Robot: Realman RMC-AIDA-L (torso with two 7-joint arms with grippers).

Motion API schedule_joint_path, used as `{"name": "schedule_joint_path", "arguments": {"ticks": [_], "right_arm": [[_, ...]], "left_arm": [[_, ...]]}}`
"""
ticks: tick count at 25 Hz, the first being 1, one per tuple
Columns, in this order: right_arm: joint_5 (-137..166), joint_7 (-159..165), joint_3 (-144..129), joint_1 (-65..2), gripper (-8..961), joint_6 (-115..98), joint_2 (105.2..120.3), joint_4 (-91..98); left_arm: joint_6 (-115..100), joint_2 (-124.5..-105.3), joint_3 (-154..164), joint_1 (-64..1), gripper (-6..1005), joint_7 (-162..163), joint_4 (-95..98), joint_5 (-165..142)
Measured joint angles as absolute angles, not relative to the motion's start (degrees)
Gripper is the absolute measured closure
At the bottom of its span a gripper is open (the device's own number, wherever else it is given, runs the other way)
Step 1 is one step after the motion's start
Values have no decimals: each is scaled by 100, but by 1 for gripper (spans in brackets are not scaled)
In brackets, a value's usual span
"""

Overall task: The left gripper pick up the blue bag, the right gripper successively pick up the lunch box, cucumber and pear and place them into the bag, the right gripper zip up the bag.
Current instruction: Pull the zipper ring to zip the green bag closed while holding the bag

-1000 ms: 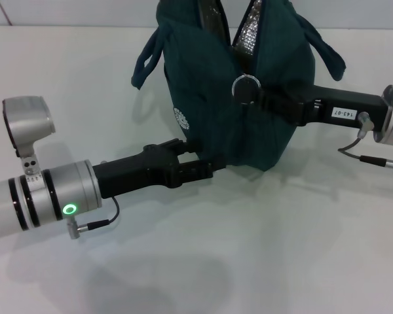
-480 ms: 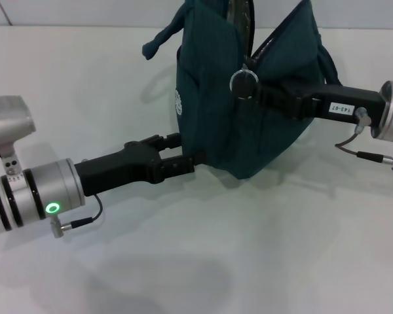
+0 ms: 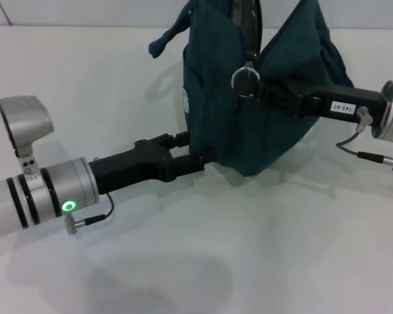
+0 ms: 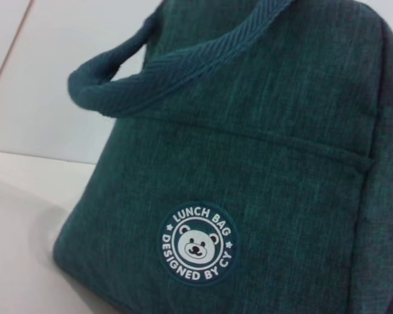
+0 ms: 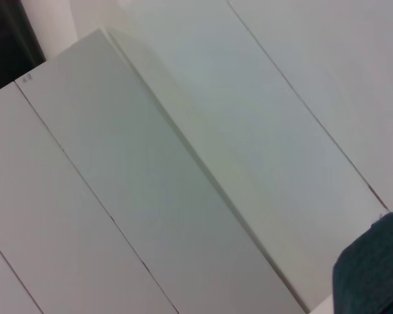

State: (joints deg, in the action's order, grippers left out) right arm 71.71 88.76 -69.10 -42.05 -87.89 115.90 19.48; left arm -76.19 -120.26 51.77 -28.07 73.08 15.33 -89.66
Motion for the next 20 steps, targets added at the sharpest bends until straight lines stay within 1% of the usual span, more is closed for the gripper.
{"name": "schedule_joint_path", "arguments": {"ticks": [2, 8, 13, 20], "right_arm": [[7171, 8918, -6919, -4193, 948, -8795, 11581, 1943], [7233, 9192, -6961, -4123, 948, -8754, 11531, 1935], [7363, 9408, -6933, -3953, 948, -8584, 11444, 1935], [7366, 9563, -6926, -3841, 948, -8411, 11398, 1967]], "left_arm": [[-7595, -12030, 5174, -2832, 141, 7208, 1473, -8921], [-7648, -12032, 5168, -2799, 262, 6678, 1447, -8701], [-7674, -12027, 5174, -2748, 363, 6381, 1377, -8482], [-7683, -12019, 5159, -2754, 653, 6251, 1375, -8462]]}}
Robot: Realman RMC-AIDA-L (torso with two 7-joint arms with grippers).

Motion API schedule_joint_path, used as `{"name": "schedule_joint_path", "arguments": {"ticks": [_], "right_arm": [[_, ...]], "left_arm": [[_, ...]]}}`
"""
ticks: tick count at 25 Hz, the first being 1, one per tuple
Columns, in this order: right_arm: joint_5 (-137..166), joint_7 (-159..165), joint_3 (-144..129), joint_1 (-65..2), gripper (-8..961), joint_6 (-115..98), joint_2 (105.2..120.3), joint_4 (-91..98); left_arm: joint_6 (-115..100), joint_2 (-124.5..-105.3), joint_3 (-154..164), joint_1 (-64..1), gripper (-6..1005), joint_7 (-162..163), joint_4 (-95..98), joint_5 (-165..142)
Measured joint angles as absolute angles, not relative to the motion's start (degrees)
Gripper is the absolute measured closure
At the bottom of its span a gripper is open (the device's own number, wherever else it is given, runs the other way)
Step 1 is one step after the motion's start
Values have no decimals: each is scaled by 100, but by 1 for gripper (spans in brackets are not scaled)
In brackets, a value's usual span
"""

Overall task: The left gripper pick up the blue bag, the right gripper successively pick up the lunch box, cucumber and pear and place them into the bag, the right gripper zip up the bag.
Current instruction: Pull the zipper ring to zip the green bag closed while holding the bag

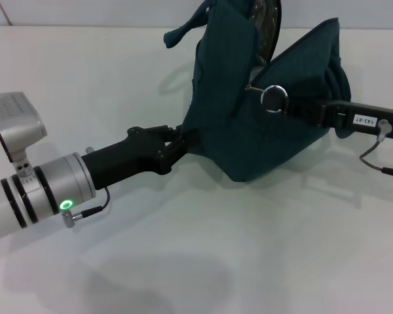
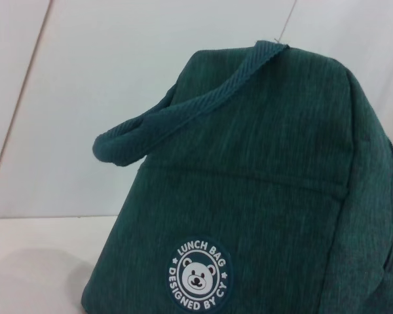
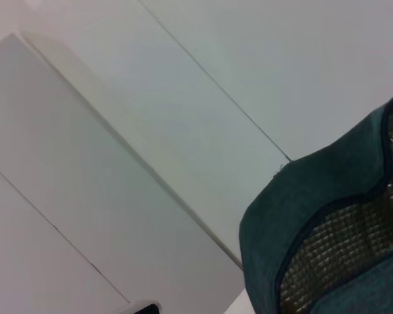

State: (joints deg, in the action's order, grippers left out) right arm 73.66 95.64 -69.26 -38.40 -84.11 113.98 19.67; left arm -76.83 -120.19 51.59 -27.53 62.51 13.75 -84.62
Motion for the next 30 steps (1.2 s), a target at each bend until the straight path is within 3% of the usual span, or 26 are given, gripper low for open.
{"name": "schedule_joint_path", "arguments": {"ticks": [6, 30], "right_arm": [[7370, 9524, -6926, -3830, 947, -8411, 11385, 2017], [7353, 9140, -6682, -3628, 947, -8467, 11411, 2890]], "left_arm": [[-7677, -12007, 5163, -2773, 874, 6234, 1376, -8460], [-7676, -12032, 5177, -2755, 937, 5156, 1091, -8446]]}}
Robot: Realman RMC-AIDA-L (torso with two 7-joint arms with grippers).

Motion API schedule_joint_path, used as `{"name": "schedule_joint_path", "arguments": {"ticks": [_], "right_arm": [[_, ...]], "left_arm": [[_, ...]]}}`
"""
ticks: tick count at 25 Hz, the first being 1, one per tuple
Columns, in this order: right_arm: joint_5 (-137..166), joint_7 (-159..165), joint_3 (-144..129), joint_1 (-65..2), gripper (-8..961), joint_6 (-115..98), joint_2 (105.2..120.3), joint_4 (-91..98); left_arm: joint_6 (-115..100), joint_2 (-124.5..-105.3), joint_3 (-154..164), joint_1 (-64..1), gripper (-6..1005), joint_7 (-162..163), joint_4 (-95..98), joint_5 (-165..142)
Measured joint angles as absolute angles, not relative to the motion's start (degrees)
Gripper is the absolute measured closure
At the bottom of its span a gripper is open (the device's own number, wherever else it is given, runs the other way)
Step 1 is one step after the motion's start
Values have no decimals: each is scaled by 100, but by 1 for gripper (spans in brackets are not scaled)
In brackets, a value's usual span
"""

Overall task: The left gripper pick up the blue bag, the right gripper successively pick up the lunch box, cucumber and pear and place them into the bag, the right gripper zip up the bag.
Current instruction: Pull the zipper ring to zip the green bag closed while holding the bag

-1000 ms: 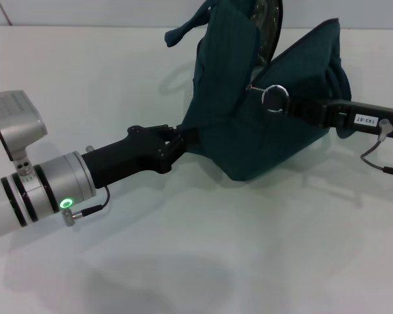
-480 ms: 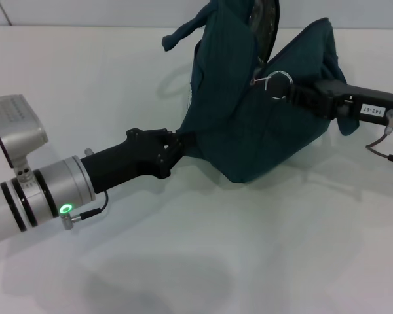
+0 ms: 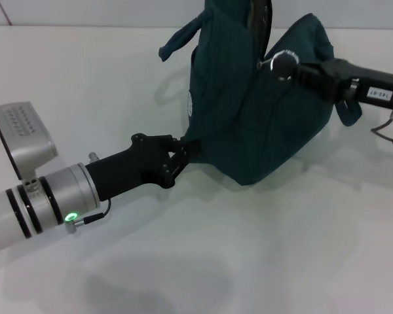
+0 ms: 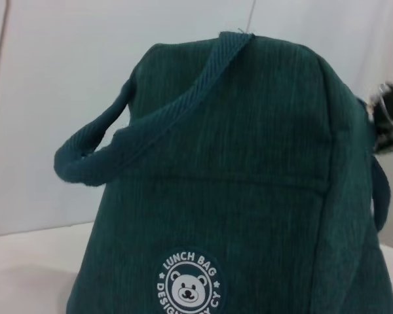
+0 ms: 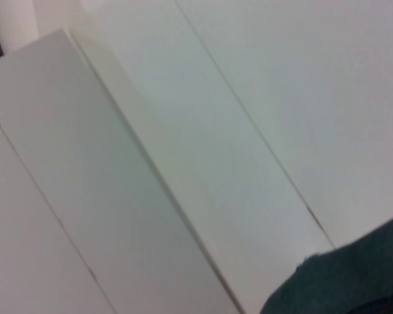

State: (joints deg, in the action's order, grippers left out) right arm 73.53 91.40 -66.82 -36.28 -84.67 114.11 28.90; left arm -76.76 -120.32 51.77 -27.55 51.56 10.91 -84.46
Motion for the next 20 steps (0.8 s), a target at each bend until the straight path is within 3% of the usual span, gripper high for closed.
{"name": "schedule_joint_path", "arguments": {"ticks": [20], "right_arm": [[7313, 8767, -5817, -3448, 947, -8409, 11522, 2824]], "left_arm": [[-7699, -12011, 5397, -2727, 938, 4605, 1049, -8512]]}}
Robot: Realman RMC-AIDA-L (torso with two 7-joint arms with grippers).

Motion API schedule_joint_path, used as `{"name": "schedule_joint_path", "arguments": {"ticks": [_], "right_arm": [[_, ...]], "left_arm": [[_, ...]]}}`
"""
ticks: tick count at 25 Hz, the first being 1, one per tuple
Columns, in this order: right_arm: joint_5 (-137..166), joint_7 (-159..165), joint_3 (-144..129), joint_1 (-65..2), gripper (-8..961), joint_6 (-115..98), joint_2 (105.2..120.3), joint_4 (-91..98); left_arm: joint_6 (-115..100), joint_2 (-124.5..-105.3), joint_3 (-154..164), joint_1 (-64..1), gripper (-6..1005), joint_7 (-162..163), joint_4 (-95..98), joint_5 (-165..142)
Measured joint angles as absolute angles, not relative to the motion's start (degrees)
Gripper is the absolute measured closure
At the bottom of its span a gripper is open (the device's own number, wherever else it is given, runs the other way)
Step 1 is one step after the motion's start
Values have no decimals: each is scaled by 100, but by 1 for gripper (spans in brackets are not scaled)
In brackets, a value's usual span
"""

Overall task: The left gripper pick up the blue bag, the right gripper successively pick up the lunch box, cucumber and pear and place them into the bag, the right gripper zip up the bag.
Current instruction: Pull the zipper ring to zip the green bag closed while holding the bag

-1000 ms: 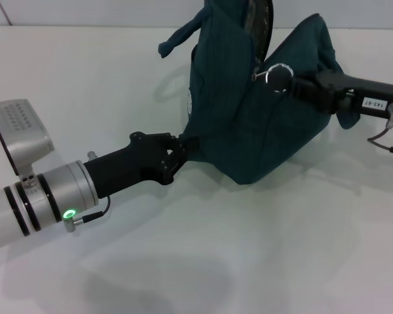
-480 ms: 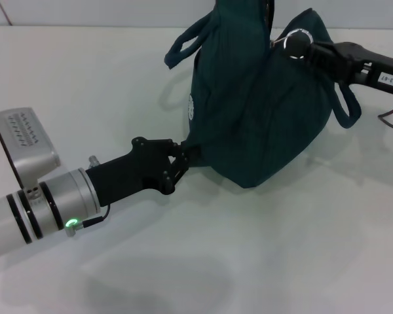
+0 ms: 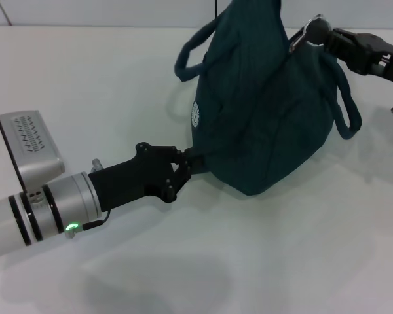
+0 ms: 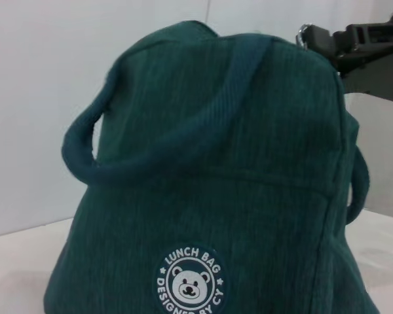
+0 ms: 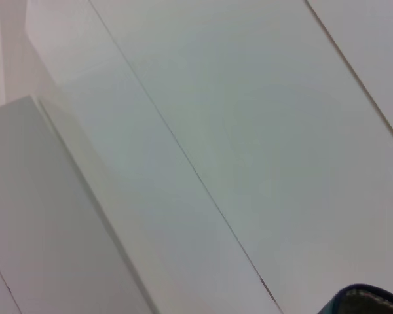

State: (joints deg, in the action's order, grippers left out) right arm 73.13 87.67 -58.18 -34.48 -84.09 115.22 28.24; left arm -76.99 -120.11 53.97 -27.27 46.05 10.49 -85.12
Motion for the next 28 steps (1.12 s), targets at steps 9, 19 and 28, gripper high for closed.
{"name": "schedule_joint_path", "arguments": {"ticks": [9, 19, 28], "right_arm": [[7425, 8730, -5881, -3466, 947, -8420, 11508, 2821], [7591, 8727, -5944, -3533, 947, -8467, 11455, 2879], [7643, 8597, -5944, -3561, 947, -8534, 11426, 2889]], "left_arm": [[-7980, -11995, 5451, -2767, 932, 4645, 1068, -8460], [-8344, -11951, 5448, -2624, 684, 5475, 1487, -8177], [-8773, -11897, 5425, -2108, 332, 6681, 2777, -8157]]}}
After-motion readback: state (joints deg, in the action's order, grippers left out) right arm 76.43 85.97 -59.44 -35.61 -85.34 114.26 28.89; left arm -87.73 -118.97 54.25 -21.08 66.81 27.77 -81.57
